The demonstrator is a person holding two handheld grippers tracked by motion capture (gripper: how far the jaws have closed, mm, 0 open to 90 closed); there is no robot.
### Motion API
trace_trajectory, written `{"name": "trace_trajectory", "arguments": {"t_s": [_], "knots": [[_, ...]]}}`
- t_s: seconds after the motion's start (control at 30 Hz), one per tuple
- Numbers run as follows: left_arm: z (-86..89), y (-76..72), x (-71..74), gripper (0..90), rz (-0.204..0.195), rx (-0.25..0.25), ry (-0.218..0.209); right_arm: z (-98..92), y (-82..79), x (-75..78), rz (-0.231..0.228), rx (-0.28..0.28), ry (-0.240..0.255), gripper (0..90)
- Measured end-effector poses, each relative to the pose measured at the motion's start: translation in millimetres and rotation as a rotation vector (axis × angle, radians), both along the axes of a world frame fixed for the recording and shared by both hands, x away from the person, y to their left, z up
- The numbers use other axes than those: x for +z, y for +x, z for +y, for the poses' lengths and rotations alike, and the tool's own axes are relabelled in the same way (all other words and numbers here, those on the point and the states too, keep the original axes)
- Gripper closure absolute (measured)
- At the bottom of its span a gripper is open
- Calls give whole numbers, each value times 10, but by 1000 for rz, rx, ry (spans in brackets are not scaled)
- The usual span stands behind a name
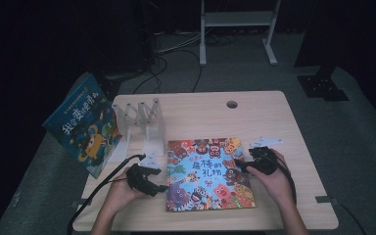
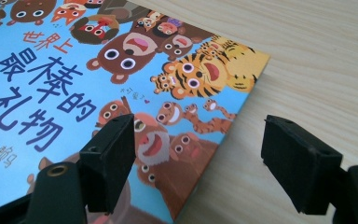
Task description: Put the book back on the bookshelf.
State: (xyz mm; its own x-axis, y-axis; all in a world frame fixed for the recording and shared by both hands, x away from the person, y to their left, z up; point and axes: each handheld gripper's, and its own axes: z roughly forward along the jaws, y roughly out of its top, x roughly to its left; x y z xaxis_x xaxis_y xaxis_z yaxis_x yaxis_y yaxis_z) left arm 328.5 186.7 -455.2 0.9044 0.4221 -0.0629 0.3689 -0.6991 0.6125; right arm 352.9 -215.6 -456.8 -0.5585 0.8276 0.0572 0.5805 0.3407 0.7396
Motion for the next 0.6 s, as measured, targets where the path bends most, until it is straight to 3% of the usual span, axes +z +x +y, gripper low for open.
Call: {"name": "trace_trajectory", "arguments": {"t_s": [0.13, 0.2, 0.53, 0.6], "knots": [[-103, -29, -66, 269, 32, -41, -65, 52, 72, 1, 3, 5, 3, 248], [-146, -31, -85, 262, 44, -51, -72, 67, 118, -9, 9, 4, 17, 249], [-394, -107, -126, 206, 33, -67, -36, 139, 454, -57, 47, 7, -18, 244], [-467, -128, -176, 197, -4, -59, 56, 156, 518, -66, 53, 7, -24, 243]]}}
